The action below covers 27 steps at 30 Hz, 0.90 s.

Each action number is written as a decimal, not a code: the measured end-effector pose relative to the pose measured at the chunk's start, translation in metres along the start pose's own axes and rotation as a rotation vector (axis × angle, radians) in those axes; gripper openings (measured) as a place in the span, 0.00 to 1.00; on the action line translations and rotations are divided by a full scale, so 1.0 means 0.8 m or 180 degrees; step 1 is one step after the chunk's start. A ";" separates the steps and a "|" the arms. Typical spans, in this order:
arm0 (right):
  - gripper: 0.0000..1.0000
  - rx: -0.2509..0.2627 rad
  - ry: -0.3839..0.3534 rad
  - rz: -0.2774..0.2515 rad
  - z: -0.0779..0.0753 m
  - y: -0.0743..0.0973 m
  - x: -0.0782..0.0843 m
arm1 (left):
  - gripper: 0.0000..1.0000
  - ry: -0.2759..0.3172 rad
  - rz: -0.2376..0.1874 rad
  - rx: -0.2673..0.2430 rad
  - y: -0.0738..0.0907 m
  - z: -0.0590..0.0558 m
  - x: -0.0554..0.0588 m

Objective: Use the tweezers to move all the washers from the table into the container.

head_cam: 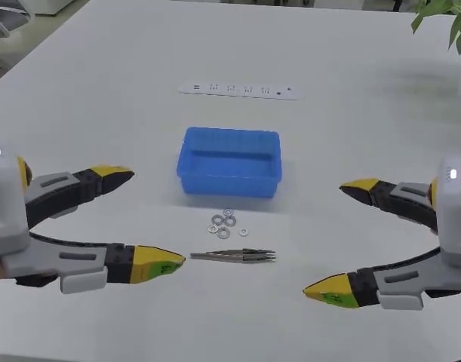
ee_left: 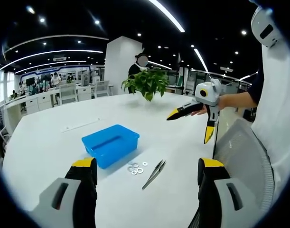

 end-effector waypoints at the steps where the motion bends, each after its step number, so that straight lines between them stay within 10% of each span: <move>1: 0.95 -0.0001 -0.0003 0.0000 0.000 0.000 0.000 | 0.93 -0.0014 -0.0010 -0.0026 0.000 0.002 -0.001; 27: 0.92 0.0002 -0.0055 0.0076 -0.004 -0.003 0.005 | 0.93 -0.0030 -0.0061 -0.0134 0.000 0.011 -0.005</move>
Point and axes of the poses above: the centre of the closed fingertips' face, and the gripper's own axes: y roughly backward along the fingers, z roughly to its left, x roughly out of its underside, the point moved 1 cm from there along y, roughly backward along the fingers, and after that the axes turned 5 degrees about z, right-handed, at the moved point
